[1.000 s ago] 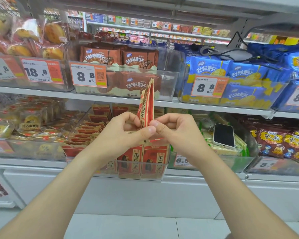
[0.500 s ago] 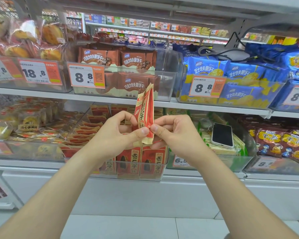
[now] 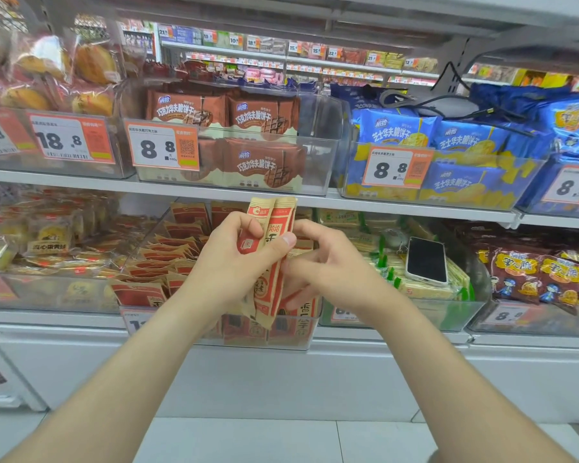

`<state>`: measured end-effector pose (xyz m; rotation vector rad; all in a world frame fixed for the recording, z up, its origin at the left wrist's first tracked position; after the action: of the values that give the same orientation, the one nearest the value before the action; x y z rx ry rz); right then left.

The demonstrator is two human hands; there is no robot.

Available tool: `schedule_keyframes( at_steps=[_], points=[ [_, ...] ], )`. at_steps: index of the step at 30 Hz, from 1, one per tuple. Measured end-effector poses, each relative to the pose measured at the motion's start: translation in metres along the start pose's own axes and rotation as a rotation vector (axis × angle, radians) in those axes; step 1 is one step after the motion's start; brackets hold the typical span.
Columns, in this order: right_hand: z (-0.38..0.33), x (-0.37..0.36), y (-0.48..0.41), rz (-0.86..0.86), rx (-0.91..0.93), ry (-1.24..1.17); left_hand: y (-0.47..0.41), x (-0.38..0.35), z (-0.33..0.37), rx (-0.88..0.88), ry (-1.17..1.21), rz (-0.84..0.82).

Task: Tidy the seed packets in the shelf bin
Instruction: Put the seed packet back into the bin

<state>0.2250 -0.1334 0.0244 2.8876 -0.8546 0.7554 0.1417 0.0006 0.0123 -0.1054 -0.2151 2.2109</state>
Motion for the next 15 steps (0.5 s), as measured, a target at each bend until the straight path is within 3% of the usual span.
schedule_keyframes(
  at_steps=[8,15],
  points=[
    [0.002,0.005,-0.005,0.149,-0.028,-0.069,0.001,-0.009,0.007,-0.036,-0.018,-0.097],
    [0.001,0.009,-0.001,0.123,-0.022,-0.055,0.004,-0.011,0.006,0.019,-0.037,-0.169]
  ],
)
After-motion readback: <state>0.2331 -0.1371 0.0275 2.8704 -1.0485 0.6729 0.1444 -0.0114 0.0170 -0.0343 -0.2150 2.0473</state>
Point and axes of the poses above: each hand's wrist, its own y-axis away from the middle knuckle, its own x-axis out of the back of the hand, z = x × y, the point moved 7 cm from there along -y, towards the middle knuckle, and after that the axes turned 11 degrees about y, right-handed, at the moved point
